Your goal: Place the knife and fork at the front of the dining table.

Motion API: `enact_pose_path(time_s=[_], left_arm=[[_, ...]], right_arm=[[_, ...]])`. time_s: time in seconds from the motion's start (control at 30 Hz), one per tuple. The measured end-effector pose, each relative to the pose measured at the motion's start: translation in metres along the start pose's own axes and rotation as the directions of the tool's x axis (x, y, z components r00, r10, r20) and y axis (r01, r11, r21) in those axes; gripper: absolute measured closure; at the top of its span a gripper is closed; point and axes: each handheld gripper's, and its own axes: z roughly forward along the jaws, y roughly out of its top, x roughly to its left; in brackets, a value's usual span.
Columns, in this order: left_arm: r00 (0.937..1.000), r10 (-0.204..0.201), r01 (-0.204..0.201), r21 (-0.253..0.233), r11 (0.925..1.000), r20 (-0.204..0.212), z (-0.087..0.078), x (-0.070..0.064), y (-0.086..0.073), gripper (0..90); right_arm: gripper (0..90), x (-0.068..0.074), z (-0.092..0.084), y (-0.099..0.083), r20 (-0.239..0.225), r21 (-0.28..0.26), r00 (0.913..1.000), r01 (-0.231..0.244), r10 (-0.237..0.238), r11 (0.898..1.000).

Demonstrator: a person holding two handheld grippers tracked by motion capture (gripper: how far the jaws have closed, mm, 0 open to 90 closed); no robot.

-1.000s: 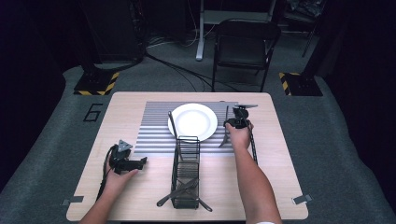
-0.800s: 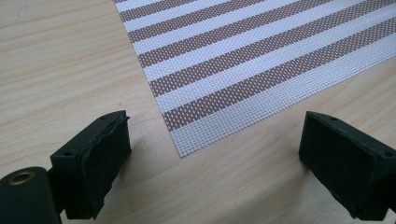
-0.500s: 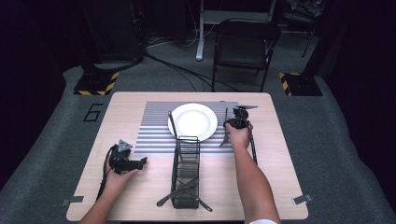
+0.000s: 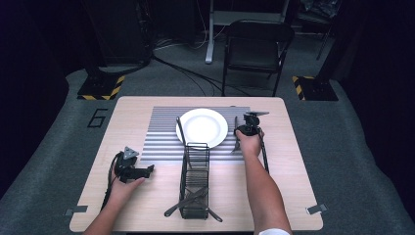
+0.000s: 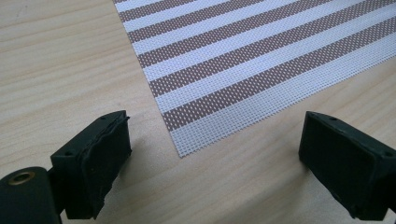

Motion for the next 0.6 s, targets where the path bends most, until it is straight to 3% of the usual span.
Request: enact_pose_path(time_s=[0.23,0.33,0.37,0.6], left_arm=[[1.0000,0.001,-0.001,0.000,1.0000,-0.001,0.0000,0.0000,0.0000,9.0],[1.0000,0.000,0.000,0.000,1.0000,-0.001,0.0000,0.0000,0.0000,9.0],[1.0000,0.001,-0.001,0.001,1.0000,0.000,-0.0001,0.0001,0.0000,9.0],[1.0000,-0.001,0.001,-0.001,1.0000,-0.001,0.0000,-0.0001,0.0000,8.9]], right_arm=[[83.4,-0.0025,0.0006,0.0002,0.009,-0.005,1.0000,0.002,-0.002,1.000],[81.6,-0.0030,-0.0004,0.0005,0.012,-0.013,0.9997,-0.021,0.022,1.000],[81.5,-0.0047,-0.0012,0.0005,0.021,-0.008,0.9998,-0.003,0.003,1.000],[81.4,-0.0079,-0.0023,0.0003,0.013,-0.014,0.9999,-0.002,0.002,1.000]])
